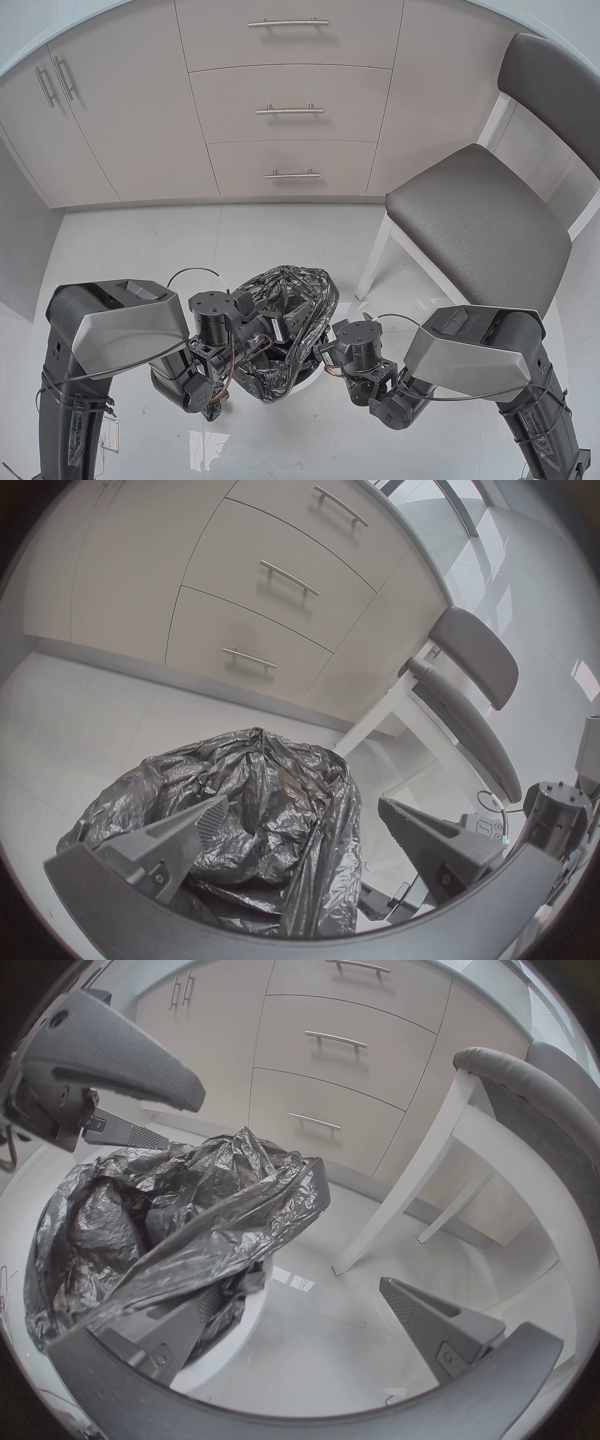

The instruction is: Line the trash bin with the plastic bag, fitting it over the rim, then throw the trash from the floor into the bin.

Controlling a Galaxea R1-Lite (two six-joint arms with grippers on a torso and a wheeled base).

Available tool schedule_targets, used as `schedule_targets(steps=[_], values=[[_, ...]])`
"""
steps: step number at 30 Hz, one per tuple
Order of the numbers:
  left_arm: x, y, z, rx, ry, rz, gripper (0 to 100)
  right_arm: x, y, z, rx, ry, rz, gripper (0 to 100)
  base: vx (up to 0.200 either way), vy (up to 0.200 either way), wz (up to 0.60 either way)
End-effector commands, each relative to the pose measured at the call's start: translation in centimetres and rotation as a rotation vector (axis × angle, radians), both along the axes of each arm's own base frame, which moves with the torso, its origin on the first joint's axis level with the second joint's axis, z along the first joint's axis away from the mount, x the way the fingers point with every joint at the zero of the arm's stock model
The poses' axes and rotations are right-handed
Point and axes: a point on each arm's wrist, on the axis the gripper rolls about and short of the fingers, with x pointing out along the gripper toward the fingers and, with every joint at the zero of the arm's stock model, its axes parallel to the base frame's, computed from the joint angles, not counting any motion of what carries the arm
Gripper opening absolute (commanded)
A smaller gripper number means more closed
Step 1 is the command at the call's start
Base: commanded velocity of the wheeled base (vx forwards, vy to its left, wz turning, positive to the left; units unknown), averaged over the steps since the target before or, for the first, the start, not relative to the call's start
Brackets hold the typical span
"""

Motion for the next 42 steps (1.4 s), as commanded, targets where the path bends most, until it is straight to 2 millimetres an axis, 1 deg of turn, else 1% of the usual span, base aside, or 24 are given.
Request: schedule_targets(steps=[1, 9, 11, 13, 15, 18, 22, 27, 33, 36, 37, 38, 39, 40, 41, 42], values=[[-2.0, -0.2, 0.4, 0.0, 0.004, -0.031, 100, -2.2, -0.7, 1.6, -0.005, 0.005, 0.022, 100, 0.0, 0.0, 0.0], [-2.5, -0.8, 0.6, -0.01, -0.015, -0.05, 100, -3.5, -1.7, 2.6, 0.005, -0.005, 0.026, 100, 0.0, 0.0, 0.0], [-2.5, -0.7, 0.6, -0.012, -0.018, -0.048, 100, -3.5, -1.2, 3.4, 0.049, -0.058, 0.036, 100, 0.0, 0.0, 0.0], [-2.5, -0.7, 0.6, -0.011, -0.016, -0.048, 100, -3.5, -0.9, 3.7, 0.063, -0.075, 0.041, 100, 0.0, 0.0, 0.0], [-2.5, -0.7, 0.7, -0.013, -0.019, -0.048, 100, -4.2, 0.2, 4.1, 0.073, -0.087, 0.073, 100, 0.0, 0.0, 0.0], [-2.5, -0.7, 0.8, -0.016, -0.024, -0.048, 100, -5.1, 0.8, 3.7, 0.055, -0.071, 0.103, 100, 0.0, 0.0, 0.0], [-2.5, -0.7, 0.8, -0.015, -0.023, -0.046, 100, -5.1, 1.2, 2.6, 0.026, -0.024, 0.156, 100, 0.0, 0.0, 0.0], [-2.4, -0.5, 1.2, -0.02, -0.031, -0.043, 100, -4.7, 1.8, 2.4, 0.02, -0.011, 0.166, 100, 0.0, 0.0, 0.0], [-2.5, -0.6, 1.3, -0.02, -0.035, -0.045, 100, -4.3, 2.4, 2.7, 0.003, 0.016, 0.187, 100, 0.0, 0.0, 0.0], [-2.5, -0.6, 1.3, -0.02, -0.035, -0.045, 100, -3.5, 2.3, 2.9, 0.003, 0.032, 0.2, 100, 0.0, 0.0, 0.0], [-2.5, -0.6, 1.3, -0.022, -0.035, -0.045, 100, -1.9, 2.2, 3.7, 0.012, 0.032, 0.174, 100, 0.0, 0.0, 0.0], [-2.5, -0.6, 1.3, -0.022, -0.035, -0.045, 100, -1.1, 2.2, 4.1, 0.021, 0.035, 0.159, 100, 0.0, 0.0, 0.0], [-2.5, -0.6, 1.3, -0.021, -0.034, -0.046, 100, -0.9, 2.2, 4.2, 0.027, 0.038, 0.154, 100, 0.0, 0.0, 0.0], [-2.5, -0.7, 1.3, -0.021, -0.036, -0.048, 100, -0.2, 2.6, 5.0, 0.078, 0.063, 0.133, 100, 0.0, 0.0, 0.0], [-2.5, -0.7, 1.4, -0.022, -0.037, -0.048, 100, -0.2, 2.7, 5.1, 0.086, 0.07, 0.131, 100, 0.0, 0.0, 0.0], [-2.6, -0.8, 1.4, -0.023, -0.036, -0.051, 100, -0.3, 3.2, 5.9, 0.143, 0.104, 0.12, 100, 0.0, 0.0, 0.0]])
